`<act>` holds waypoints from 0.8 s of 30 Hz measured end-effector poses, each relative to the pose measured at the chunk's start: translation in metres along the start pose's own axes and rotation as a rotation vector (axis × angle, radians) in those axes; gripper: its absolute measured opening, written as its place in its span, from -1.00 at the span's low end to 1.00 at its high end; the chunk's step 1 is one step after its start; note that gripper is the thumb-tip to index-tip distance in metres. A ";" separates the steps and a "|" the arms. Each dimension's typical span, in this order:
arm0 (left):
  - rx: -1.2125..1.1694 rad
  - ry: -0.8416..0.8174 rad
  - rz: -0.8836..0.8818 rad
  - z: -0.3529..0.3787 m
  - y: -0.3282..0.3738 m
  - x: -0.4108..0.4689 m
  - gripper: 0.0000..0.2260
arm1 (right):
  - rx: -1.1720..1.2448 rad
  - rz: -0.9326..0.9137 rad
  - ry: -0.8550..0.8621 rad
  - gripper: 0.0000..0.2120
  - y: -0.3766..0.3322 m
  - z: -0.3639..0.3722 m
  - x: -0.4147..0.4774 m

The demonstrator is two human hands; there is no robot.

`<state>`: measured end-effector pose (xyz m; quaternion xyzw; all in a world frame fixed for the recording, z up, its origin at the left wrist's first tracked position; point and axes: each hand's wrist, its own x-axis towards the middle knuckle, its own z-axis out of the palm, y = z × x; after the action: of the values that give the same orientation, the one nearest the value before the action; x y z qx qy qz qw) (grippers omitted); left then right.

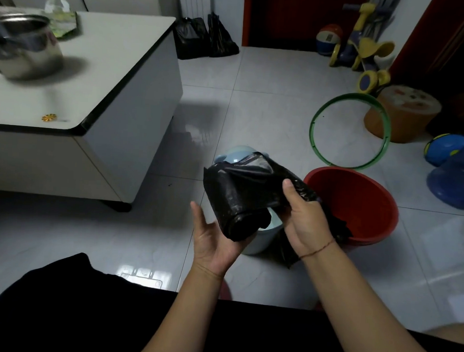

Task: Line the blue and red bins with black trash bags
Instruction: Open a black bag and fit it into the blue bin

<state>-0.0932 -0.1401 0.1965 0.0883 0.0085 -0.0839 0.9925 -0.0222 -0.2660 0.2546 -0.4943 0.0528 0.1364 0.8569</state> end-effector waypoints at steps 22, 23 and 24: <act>-0.053 -0.054 0.232 -0.010 0.020 -0.001 -0.27 | 0.096 -0.013 -0.017 -0.81 -0.033 -0.003 0.027; -0.018 -0.022 0.248 -0.013 0.025 -0.002 -0.28 | 0.085 -0.017 -0.014 -0.81 -0.035 -0.002 0.030; 0.019 0.006 0.259 -0.016 0.031 -0.004 -0.29 | 0.076 -0.017 -0.014 -0.81 -0.037 0.000 0.034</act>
<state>-0.0917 -0.1069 0.1862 0.0984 -0.0005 0.0450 0.9941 0.0210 -0.2775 0.2775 -0.4610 0.0478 0.1304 0.8765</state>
